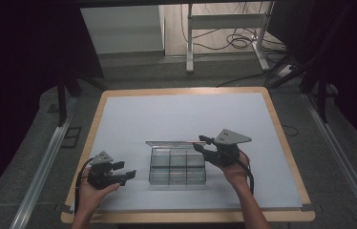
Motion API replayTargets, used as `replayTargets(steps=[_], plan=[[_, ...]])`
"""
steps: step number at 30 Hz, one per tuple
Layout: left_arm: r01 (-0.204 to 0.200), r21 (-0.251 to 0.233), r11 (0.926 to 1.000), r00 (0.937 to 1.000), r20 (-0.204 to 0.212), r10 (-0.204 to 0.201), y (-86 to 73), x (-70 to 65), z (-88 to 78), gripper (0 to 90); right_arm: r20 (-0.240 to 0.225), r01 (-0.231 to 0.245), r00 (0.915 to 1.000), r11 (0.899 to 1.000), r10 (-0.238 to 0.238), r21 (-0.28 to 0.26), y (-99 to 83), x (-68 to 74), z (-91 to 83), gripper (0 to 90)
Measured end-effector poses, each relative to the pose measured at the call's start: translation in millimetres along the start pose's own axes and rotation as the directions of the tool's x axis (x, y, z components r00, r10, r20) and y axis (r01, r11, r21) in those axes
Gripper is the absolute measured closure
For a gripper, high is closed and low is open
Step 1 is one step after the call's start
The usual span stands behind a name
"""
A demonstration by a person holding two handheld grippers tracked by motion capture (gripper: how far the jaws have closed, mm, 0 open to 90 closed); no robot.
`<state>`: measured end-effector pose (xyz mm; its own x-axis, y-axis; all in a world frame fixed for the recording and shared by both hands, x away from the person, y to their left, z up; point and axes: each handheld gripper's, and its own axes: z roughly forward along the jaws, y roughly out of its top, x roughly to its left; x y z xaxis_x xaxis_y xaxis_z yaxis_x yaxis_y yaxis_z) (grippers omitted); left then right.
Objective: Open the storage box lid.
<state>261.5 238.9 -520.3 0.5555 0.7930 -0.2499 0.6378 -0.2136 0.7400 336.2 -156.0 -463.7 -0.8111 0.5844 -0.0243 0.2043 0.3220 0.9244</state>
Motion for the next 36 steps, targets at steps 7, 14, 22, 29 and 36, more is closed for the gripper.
replayTargets(steps=[7,14,22,29,36], plan=[[-0.001,0.002,1.0,1.0,0.0,0.001,0.0,-0.3,-0.2,32.9,0.0,-0.014,0.9999,1.0,0.014,-0.005,0.4,-3.5,-0.4,61.3],[-0.002,0.004,1.0,1.0,0.001,0.002,0.0,-0.2,0.2,32.8,-0.006,-0.026,0.9996,1.0,0.026,-0.012,-0.5,-6.4,-0.6,62.1],[-0.002,0.006,1.0,1.0,0.003,0.002,0.2,-0.5,0.4,32.7,-0.007,-0.024,0.9997,1.0,0.023,-0.013,-0.9,-7.4,-0.7,62.7],[-0.002,0.004,1.0,1.0,0.007,0.002,0.6,-0.7,-1.6,32.5,-0.005,-0.026,0.9996,1.0,0.026,-0.006,1.9,-9.4,0.9,63.5],[0.001,0.001,1.0,1.0,0.006,-0.001,0.6,-0.2,-3.1,32.4,-0.01,-0.028,0.9996,1.0,0.028,-0.01,3.0,-12.3,2.6,64.0]])
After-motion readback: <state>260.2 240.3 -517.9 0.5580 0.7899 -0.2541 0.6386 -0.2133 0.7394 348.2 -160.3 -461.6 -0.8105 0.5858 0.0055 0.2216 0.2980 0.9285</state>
